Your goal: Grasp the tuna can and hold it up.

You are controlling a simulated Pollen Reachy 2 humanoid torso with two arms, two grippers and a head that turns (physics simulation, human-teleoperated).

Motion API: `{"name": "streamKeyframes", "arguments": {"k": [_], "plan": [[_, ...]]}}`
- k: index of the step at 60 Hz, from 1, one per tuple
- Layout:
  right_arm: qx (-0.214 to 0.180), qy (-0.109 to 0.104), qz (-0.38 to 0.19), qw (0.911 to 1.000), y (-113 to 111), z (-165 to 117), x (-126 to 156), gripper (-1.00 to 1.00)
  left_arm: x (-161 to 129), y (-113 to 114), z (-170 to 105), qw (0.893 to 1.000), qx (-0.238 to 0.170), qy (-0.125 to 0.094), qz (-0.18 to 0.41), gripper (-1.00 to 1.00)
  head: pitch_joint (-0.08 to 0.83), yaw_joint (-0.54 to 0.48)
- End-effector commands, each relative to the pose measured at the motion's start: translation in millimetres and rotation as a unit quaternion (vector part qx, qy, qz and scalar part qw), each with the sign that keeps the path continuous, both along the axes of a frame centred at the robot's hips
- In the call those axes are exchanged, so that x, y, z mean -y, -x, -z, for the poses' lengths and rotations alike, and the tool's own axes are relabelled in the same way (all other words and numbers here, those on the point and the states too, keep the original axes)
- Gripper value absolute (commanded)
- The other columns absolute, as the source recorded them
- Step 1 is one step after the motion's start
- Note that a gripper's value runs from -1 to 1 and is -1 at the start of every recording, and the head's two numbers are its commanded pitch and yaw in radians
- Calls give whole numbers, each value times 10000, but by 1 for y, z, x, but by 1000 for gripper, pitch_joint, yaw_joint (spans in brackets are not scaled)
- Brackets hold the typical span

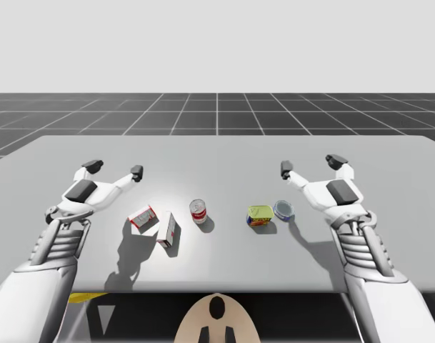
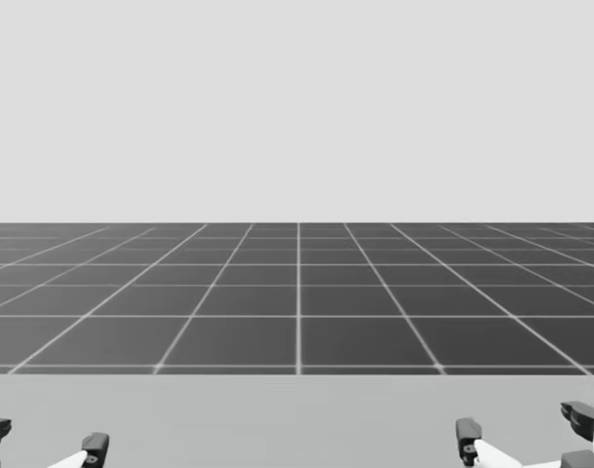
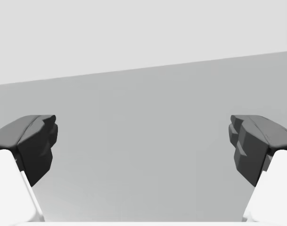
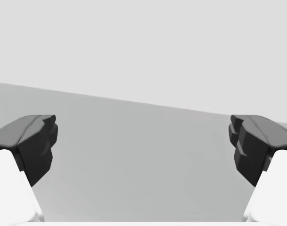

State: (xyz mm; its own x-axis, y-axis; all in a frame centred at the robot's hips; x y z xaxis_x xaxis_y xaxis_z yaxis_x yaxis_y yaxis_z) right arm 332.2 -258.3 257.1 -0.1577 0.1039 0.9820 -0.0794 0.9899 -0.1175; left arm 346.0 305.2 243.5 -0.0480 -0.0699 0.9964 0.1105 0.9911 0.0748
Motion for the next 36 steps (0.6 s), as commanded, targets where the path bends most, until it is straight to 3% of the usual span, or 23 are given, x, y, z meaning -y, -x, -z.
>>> {"name": "streamKeyframes", "arguments": {"k": [1,12,19,25,36], "plan": [[298,82,309,9990,1,2,-1,-1000,1,0,0,10000,-4,-29,5,-1000,5,7],[58,134,111,9998,0,0,-1,-1000,1,1,0,10000,18,-45,-19,-1000,78,14],[11,108,120,9999,-1,0,-1,-1000,0,1,-1,10000,33,-60,-54,-1000,177,15],[37,288,149,9995,-2,2,-2,-1000,-1,2,-2,9999,59,-67,-78,-1000,278,21],[2,312,164,9994,-3,3,-3,-1000,1,5,-5,9999,116,-59,-29,-1000,427,31]]}}
